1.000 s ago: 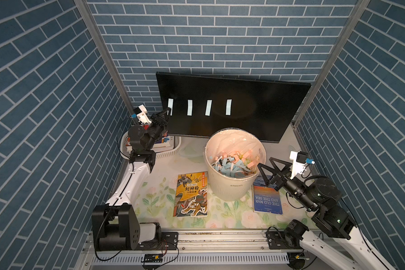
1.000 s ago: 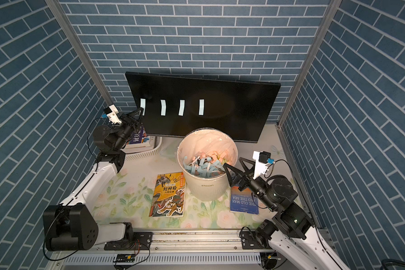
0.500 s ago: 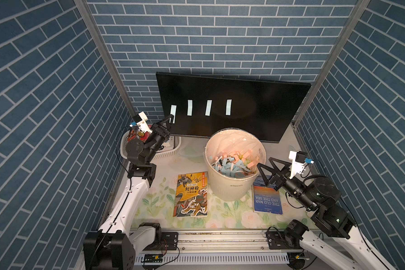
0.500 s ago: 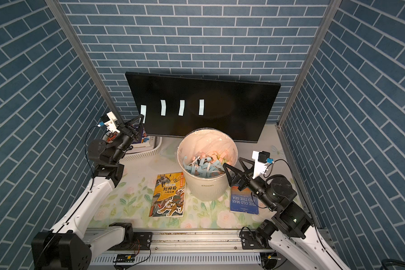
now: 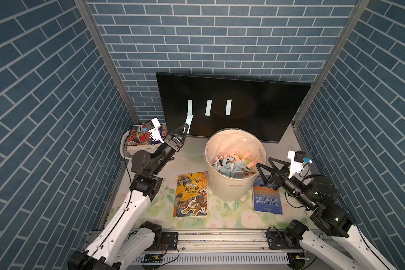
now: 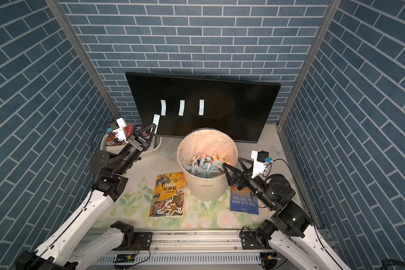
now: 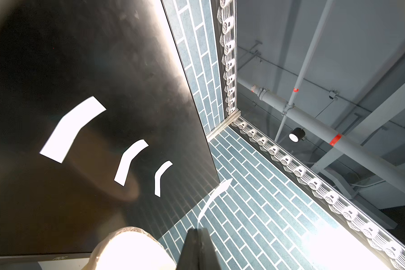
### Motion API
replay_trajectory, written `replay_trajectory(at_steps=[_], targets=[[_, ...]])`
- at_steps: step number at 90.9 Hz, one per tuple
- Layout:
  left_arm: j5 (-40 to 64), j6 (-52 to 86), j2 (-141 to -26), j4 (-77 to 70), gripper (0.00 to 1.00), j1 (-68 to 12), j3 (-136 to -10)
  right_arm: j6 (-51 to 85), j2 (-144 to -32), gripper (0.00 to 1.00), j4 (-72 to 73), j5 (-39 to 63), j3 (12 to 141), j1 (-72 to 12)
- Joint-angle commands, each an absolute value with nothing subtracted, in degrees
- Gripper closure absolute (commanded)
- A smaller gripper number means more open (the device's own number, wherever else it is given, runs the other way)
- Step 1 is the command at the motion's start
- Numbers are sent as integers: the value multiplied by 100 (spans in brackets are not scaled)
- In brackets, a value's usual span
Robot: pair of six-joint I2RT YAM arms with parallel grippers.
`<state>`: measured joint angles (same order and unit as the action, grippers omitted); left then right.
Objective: Remove the sticky note from the monitor
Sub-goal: Place the sticky note in the trash bin.
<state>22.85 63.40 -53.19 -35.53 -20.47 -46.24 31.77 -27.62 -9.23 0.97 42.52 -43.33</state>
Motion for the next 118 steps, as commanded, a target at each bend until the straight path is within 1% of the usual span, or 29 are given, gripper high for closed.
replay_trajectory(at_steps=[1, 35, 56, 69, 96, 118], targets=[[2144, 5765, -5267, -3356, 100, -2362, -4705, 3331, -2794, 0, -890, 34, 4318, -4325], [1981, 4457, -5594, -2655, 100, -3729, -5219, 3331, -2803, 0, -862, 41, 4285, -4325], [1601, 3479, -5955, -1800, 100, -4689, -5808, 3322, -2795, 0, -812, 62, 4224, -4324], [1273, 2988, -6188, -1330, 100, -5181, -6142, 3322, -2780, 0, -809, 59, 4203, -4324], [271, 2129, -6734, -452, 99, -6051, -6777, 3317, -2666, 0, -836, 35, 4115, -4324], [-442, 1783, -7080, -88, 99, -6390, -7070, 3317, -2596, 0, -878, 17, 4096, -4322]])
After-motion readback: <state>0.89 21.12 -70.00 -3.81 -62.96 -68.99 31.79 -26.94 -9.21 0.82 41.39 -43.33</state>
